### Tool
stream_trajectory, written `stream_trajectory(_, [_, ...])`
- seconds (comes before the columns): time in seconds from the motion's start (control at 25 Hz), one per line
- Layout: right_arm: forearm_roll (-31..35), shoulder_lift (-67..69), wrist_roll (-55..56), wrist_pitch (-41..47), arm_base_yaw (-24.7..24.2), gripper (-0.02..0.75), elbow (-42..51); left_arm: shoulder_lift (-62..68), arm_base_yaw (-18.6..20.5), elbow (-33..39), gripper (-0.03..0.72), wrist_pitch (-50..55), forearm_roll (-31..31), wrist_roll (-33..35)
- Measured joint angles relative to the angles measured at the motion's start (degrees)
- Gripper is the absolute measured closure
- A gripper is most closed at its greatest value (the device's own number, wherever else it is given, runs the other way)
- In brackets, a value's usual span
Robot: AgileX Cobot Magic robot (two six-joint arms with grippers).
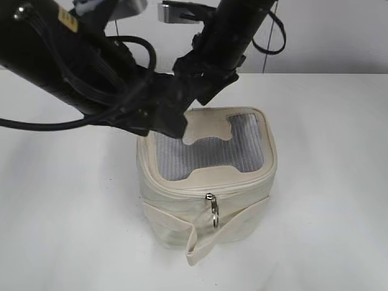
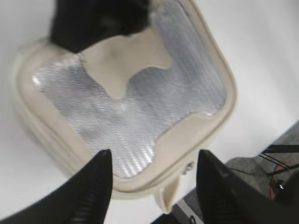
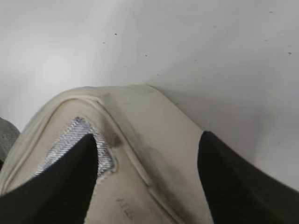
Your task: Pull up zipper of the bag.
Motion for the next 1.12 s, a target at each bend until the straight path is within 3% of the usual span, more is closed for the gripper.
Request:
stream_trajectory(0.32, [-5.5, -3.4, 6.2, 0.0, -4.9, 0.204, -0.2, 0.0, 9.0, 0.0, 0.249, -2.3, 1.4, 10.1])
stream_trajectory(0.6, [-5.7, -5.9, 9.6, -0.1, -10.3, 0.204, 0.2, 2.1, 11.5, -2.3, 0.249, -5.8, 1.4, 15.1])
stream_trajectory(0.8, [-5.8, -9.5, 10.1, -0.1, -12.5, 0.204, 4.7, 9.3, 11.6, -9.7, 0.249, -5.3, 1.2, 17.5])
stream_trajectory(1.12, [-8.0, -15.6, 10.2, -0.1, -13.4, 0.204, 16.8, 22.8, 11.7, -27.9, 0.249, 5.8, -4.8, 29.9])
